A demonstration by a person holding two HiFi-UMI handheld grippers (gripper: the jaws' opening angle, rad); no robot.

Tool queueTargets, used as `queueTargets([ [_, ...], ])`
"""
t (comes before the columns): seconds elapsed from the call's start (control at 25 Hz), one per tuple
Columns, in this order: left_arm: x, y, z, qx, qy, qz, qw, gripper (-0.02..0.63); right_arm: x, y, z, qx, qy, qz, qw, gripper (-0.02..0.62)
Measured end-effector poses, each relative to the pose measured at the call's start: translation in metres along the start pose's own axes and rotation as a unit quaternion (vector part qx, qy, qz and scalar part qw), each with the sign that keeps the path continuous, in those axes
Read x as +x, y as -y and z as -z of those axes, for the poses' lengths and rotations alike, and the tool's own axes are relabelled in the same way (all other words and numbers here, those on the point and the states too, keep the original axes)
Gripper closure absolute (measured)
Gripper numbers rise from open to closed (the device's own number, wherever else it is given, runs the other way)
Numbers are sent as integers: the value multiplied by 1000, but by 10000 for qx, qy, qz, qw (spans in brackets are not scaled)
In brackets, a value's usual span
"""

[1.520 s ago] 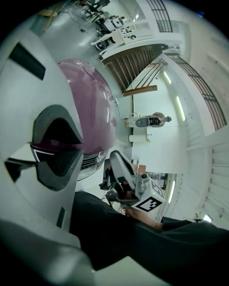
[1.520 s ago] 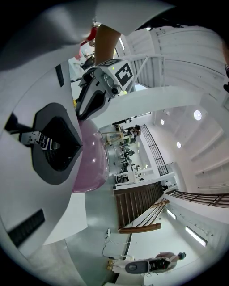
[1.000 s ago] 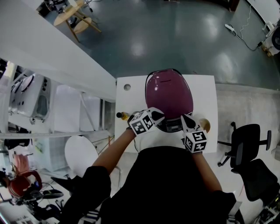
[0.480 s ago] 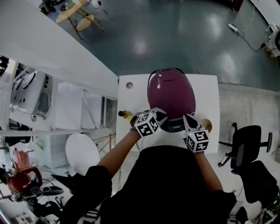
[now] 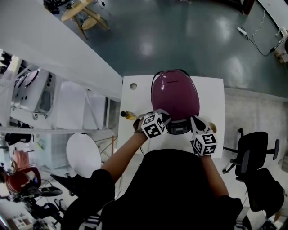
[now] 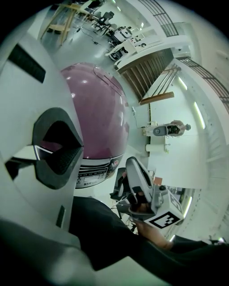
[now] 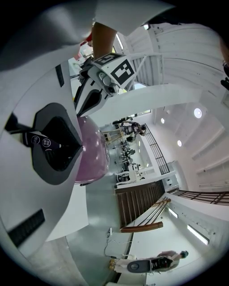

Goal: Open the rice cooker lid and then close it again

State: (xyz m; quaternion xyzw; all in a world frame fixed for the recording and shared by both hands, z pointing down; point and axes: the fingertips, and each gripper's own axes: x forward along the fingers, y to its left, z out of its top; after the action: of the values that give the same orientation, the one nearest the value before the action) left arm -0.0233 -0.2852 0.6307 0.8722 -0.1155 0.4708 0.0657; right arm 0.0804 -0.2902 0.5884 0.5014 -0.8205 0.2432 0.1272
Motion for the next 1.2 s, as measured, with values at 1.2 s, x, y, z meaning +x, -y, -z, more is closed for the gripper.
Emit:
queueTargets([
  [1.2,-57,15,-15,-2346,1734,-1253,9483,603,-57,45,15,122,58,-641,9979,595],
])
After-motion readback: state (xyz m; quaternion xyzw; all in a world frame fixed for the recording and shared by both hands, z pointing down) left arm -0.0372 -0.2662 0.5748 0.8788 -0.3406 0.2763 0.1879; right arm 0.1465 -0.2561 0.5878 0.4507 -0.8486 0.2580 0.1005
